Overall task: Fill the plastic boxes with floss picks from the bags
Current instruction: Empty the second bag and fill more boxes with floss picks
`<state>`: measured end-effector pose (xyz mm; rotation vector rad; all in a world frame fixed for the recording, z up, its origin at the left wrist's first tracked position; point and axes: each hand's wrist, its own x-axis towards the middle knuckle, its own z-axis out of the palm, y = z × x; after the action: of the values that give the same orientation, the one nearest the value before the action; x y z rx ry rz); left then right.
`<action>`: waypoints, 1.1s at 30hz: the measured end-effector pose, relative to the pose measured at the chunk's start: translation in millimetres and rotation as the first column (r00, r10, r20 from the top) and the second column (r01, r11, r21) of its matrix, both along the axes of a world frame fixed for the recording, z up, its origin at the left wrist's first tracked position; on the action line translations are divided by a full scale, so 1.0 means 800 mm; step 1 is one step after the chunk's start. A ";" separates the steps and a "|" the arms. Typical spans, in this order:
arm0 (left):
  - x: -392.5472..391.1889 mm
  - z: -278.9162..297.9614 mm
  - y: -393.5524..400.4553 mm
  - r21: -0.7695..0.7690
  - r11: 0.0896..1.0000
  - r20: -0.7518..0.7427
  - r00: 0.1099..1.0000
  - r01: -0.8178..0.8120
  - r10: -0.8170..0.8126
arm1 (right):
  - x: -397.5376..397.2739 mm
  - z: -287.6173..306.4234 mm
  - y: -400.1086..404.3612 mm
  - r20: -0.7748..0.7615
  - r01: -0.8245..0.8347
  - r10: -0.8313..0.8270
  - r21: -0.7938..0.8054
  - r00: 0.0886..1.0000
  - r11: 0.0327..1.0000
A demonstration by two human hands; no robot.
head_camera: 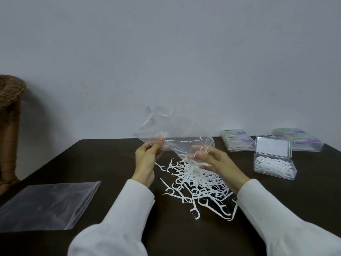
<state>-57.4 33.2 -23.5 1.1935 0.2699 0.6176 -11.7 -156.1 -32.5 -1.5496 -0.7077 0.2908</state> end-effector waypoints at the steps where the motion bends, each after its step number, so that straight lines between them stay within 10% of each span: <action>1: 0.000 0.000 -0.001 -0.002 1.000 0.004 1.000 0.006 -0.006 | -0.001 -0.001 0.001 0.049 -0.013 0.016 -0.060 0.999 0.998; 12: 0.001 0.000 0.006 -0.169 0.983 0.064 0.996 0.073 -0.063 | 0.011 -0.015 -0.006 0.671 0.416 -0.117 -0.304 0.732 0.857; 24: -0.004 0.003 0.003 -0.125 0.954 0.030 0.962 0.274 -0.272 | 0.014 -0.009 -0.003 0.030 0.270 -0.273 0.077 0.962 0.960; 33: -0.024 0.009 0.013 -0.012 1.000 -0.015 1.000 -0.008 0.008 | 0.004 -0.003 -0.003 -0.026 0.250 -0.248 0.101 0.968 0.963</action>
<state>-76.6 43.2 -16.6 1.1865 0.2910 0.6132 -8.5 -158.2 -35.3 -1.5171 -0.5024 0.0748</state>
